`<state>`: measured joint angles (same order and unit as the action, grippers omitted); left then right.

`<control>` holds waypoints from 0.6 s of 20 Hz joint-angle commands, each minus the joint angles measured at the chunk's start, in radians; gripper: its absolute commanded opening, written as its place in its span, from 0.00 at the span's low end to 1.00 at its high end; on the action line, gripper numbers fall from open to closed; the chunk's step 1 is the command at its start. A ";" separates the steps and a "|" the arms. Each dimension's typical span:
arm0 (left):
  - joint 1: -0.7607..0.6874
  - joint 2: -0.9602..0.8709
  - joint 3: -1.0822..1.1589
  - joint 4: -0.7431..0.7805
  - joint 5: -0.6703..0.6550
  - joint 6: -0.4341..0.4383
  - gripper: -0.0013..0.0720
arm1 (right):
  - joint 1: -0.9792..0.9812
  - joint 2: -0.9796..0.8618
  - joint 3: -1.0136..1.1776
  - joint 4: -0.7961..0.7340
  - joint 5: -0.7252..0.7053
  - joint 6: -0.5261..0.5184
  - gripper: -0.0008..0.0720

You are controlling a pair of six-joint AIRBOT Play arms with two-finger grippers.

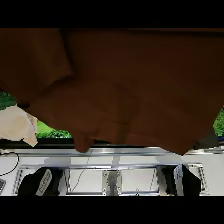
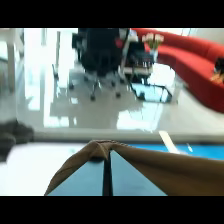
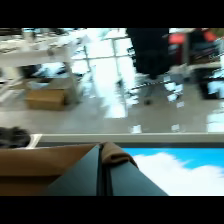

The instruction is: Fold the shirts.

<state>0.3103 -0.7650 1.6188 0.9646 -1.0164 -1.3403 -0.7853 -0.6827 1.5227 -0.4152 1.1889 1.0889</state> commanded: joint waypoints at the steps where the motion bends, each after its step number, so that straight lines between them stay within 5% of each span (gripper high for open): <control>1: -0.001 -0.163 0.010 -0.071 -0.111 -0.039 0.03 | 0.150 -0.219 0.016 0.075 0.078 -0.016 0.05; 4: -0.059 -0.380 0.010 -0.017 -0.113 -0.036 0.03 | 0.460 -0.436 0.016 -0.305 0.060 -0.001 0.05; 7: -0.133 -0.629 0.010 0.040 -0.083 -0.037 0.03 | 0.660 -0.668 0.016 -0.696 -0.059 0.196 0.05; 12: -0.161 -0.920 0.010 0.075 0.049 -0.109 0.03 | 0.689 -0.920 0.016 -0.729 -0.280 0.297 0.05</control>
<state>0.1661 -1.5349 1.6279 1.0176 -1.0328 -1.4117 -0.1390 -1.4673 1.5379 -1.0504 1.0397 1.3083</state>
